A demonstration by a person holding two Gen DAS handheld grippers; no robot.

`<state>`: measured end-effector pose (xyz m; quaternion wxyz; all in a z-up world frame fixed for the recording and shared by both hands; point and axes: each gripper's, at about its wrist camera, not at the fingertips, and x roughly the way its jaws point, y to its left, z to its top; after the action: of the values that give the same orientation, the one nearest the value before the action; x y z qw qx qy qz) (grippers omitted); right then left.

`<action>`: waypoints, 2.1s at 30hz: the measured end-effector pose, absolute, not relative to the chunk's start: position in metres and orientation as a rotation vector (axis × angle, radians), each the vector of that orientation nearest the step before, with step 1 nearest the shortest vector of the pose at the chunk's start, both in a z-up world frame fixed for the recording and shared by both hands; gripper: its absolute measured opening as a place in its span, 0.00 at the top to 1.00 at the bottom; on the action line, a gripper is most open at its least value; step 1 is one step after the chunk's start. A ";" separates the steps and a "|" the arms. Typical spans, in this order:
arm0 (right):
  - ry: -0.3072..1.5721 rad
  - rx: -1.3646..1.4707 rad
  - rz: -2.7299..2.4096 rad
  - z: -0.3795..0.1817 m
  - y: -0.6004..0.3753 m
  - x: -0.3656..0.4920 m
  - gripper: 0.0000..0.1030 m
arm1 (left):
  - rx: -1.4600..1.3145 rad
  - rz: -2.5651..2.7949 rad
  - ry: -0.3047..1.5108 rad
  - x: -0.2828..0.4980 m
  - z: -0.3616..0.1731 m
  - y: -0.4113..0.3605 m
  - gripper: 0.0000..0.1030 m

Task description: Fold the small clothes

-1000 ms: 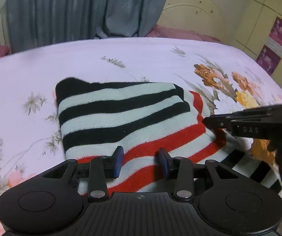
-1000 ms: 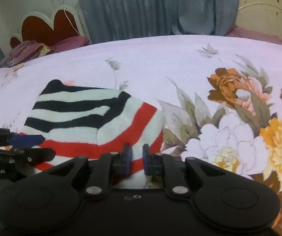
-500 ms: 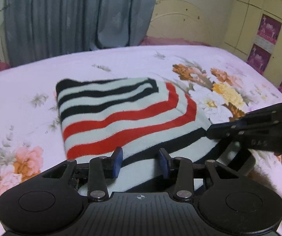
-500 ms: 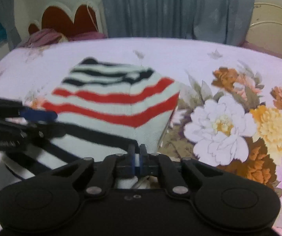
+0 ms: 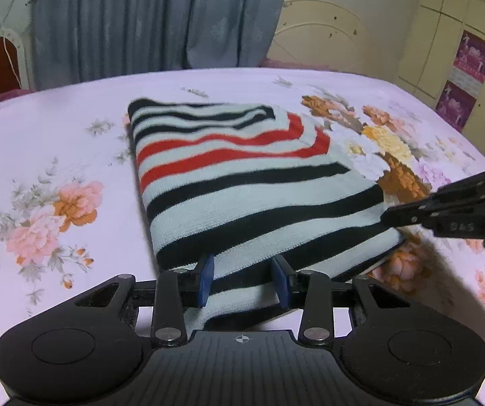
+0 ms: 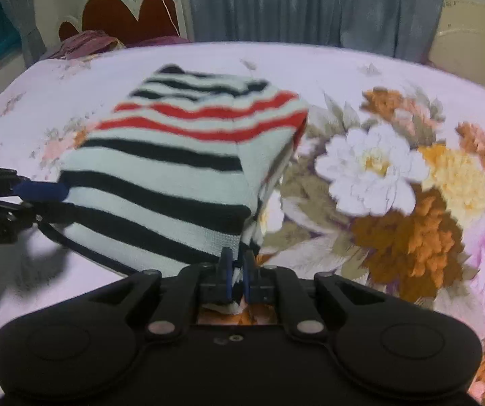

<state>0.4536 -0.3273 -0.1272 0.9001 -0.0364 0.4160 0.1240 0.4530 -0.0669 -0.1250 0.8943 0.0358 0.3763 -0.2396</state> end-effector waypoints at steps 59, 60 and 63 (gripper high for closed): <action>0.893 0.616 0.409 -0.150 -0.420 0.529 0.48 | -0.297 -0.337 0.864 0.513 -0.137 -0.025 0.19; 0.917 0.629 0.418 -0.156 -0.419 0.536 0.48 | -0.321 -0.343 0.879 0.519 -0.141 -0.025 0.19; 0.965 0.630 0.437 -0.168 -0.413 0.546 0.46 | -0.396 -0.369 0.909 0.531 -0.151 -0.025 0.19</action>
<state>0.5464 -0.4130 -0.1680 0.8162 0.2953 0.4525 0.2048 0.5315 -0.0250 -0.1514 0.8633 -0.1891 0.4336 -0.1760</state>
